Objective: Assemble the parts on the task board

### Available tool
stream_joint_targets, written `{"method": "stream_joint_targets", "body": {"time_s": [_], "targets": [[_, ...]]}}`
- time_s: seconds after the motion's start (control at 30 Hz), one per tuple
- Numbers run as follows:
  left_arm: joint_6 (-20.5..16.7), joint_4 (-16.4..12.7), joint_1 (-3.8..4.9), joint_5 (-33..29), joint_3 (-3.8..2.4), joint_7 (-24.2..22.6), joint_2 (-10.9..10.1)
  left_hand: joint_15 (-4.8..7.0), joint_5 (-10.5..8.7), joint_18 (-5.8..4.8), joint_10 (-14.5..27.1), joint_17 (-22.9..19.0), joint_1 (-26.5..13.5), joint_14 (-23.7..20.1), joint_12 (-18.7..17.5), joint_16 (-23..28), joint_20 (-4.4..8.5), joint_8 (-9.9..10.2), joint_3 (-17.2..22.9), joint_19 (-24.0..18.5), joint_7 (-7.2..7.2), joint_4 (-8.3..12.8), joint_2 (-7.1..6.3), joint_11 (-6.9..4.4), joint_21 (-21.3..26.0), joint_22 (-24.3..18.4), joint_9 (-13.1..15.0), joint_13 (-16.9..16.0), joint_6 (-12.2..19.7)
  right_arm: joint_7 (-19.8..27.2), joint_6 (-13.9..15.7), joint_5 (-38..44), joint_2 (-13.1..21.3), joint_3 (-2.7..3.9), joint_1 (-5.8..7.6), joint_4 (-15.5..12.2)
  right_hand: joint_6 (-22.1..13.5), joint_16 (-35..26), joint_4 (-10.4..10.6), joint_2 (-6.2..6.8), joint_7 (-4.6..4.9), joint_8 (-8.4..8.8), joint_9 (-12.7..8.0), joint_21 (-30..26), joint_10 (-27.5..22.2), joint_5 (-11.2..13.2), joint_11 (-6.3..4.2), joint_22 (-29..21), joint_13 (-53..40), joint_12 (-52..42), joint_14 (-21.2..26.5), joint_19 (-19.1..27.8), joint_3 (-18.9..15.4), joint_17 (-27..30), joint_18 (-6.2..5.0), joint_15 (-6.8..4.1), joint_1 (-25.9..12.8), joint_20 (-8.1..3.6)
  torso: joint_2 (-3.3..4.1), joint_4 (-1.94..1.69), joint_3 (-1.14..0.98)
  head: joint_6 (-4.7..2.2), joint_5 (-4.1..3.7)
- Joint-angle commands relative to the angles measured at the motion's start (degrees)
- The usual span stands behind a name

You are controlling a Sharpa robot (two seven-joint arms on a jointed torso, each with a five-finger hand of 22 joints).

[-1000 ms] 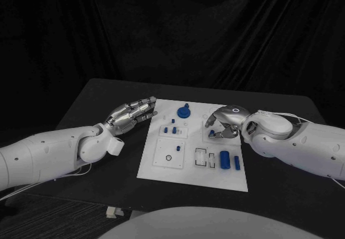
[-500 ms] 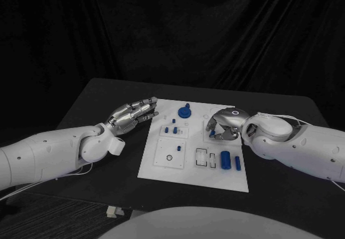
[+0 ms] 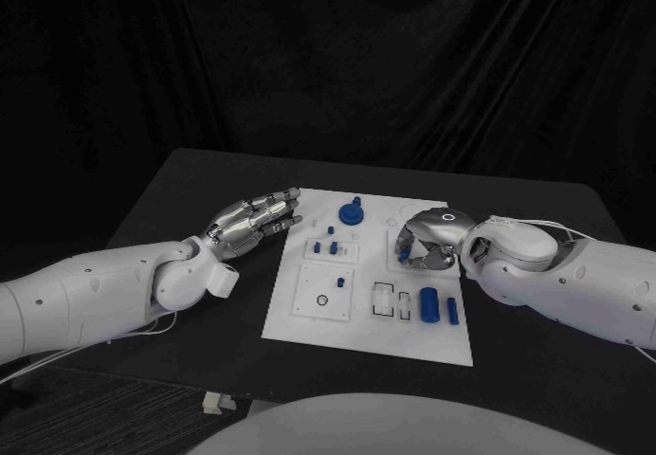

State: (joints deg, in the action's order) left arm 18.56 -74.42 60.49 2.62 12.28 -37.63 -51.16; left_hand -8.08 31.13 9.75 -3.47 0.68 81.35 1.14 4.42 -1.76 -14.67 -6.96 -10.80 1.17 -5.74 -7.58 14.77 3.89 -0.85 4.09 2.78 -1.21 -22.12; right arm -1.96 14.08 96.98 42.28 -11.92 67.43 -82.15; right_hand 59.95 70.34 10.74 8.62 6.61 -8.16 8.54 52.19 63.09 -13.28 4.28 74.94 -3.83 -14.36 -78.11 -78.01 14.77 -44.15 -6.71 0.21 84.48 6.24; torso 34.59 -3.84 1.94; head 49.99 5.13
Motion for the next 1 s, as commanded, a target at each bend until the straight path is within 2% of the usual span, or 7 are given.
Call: {"method": "stream_joint_targets", "body": {"time_s": [0.03,0.4,0.5,0.63,0.73,0.83,1.0], "targets": [[0.9,0.0,-0.10,-0.4,-0.06,-0.4,0.1,0.06,0.39,0.62,-0.1,0.0,0.0,0.2,0.2,-0.1,-0.10,-0.2,0.2,0.5,-0.29,0.3,0.49,0.30,-0.4,0.1,0.0,-0.1,0.1,0.7,1.0,0.1,0.1,0.03,-0.16,-0.2,2.1,-0.2,-0.9,-0.52,0.32,-1.22,0.7,-0.1,1.7,-0.5,-0.33,6.3,0.0,0.4,0.3,-0.2,1.5,0.0,0.00,-0.69,1.8,-0.62,-0.03,0.07,-0.01,0.01,0.17],[0.9,0.0,-0.15,-0.4,-0.06,-0.2,0.1,0.02,0.40,0.62,-0.1,0.0,0.1,0.2,0.3,-0.1,-0.19,-0.2,0.2,0.5,-0.35,0.5,0.46,0.37,-0.4,0.1,0.0,-0.1,0.1,1.7,7.4,0.1,0.5,0.03,-0.14,-0.8,5.9,0.1,-2.5,-1.49,-0.54,-3.00,2.8,1.4,6.1,0.3,-1.48,6.6,0.0,1.5,-0.4,-0.7,3.6,-1.0,0.22,-1.60,2.8,-1.46,0.02,-0.02,0.00,0.01,0.41],[0.9,0.1,-0.16,-0.4,-0.06,-0.1,0.1,-0.01,0.41,0.62,-0.1,0.0,0.1,0.2,0.3,-0.2,-0.23,-0.2,0.3,0.5,-0.38,0.5,0.57,0.40,-0.4,0.1,0.1,-0.1,0.1,1.5,9.3,-0.3,1.1,0.03,0.13,-1.7,6.1,0.1,-2.8,-1.62,-0.55,-3.07,3.1,1.6,6.5,0.5,-1.58,6.7,0.1,1.8,-0.5,-0.8,3.9,-1.0,0.26,-1.71,3.0,-1.58,0.01,-0.01,0.00,0.01,0.61],[0.8,0.1,-0.17,-0.4,-0.06,0.0,0.1,-0.02,0.43,0.62,-0.1,0.0,0.1,0.2,0.3,-0.2,-0.26,-0.3,0.4,0.5,-0.40,0.5,0.66,0.43,-0.4,0.1,0.1,-0.1,0.0,1.2,10.8,-2.4,2.0,0.03,1.17,-3.5,6.0,0.1,-3.3,-1.62,-0.50,-3.03,3.3,1.8,6.8,0.7,-1.62,6.7,0.1,2.1,-0.6,-0.9,4.1,-1.1,0.30,-1.77,3.4,-1.69,-0.04,-0.01,0.00,0.01,0.84],[0.7,0.1,-0.18,-0.4,-0.06,0.0,0.1,-0.02,0.43,0.62,-0.1,0.0,0.1,0.2,0.3,-0.2,-0.26,-0.3,0.4,0.5,-0.40,0.5,0.66,0.43,-0.4,0.1,0.1,-0.1,0.0,0.5,10.6,-3.9,2.8,0.03,2.51,-5.4,6.0,0.1,-3.4,-1.57,-0.47,-2.99,3.4,1.8,6.8,0.6,-1.61,6.7,0.1,2.2,-0.6,-0.9,4.1,-1.1,0.31,-1.78,3.4,-1.71,-0.06,0.01,-0.01,0.01,1.00],[0.6,0.1,-0.19,-0.4,-0.06,0.0,0.0,-0.02,0.42,0.62,-0.1,0.0,0.1,0.2,0.3,-0.1,-0.28,-0.3,0.4,0.6,-0.41,0.5,0.66,0.43,-0.4,0.1,0.1,-0.1,0.0,-0.3,8.8,-4.7,3.4,0.04,4.14,-8.0,5.8,0.0,-3.5,-1.48,-0.42,-2.88,3.4,1.7,6.8,0.6,-1.56,6.7,0.1,2.5,-0.6,-0.9,4.2,-0.9,0.29,-1.76,3.5,-1.73,-0.05,0.00,-0.01,0.01,1.01],[0.6,0.2,-0.20,-0.4,-0.06,-0.1,0.1,-0.02,0.42,0.62,-0.1,0.0,0.1,0.2,0.3,-0.1,-0.28,-0.3,0.4,0.6,-0.41,0.5,0.66,0.43,-0.4,0.1,0.1,-0.1,0.0,-0.3,5.6,-5.1,2.7,0.04,5.52,-11.9,4.7,-0.4,-4.1,-1.31,-0.04,-2.03,3.5,1.3,6.5,0.7,-1.18,6.6,0.2,3.7,-0.4,-0.6,4.7,-0.5,0.27,-1.49,3.7,-1.62,-0.07,0.04,0.00,0.01,0.98]]}}
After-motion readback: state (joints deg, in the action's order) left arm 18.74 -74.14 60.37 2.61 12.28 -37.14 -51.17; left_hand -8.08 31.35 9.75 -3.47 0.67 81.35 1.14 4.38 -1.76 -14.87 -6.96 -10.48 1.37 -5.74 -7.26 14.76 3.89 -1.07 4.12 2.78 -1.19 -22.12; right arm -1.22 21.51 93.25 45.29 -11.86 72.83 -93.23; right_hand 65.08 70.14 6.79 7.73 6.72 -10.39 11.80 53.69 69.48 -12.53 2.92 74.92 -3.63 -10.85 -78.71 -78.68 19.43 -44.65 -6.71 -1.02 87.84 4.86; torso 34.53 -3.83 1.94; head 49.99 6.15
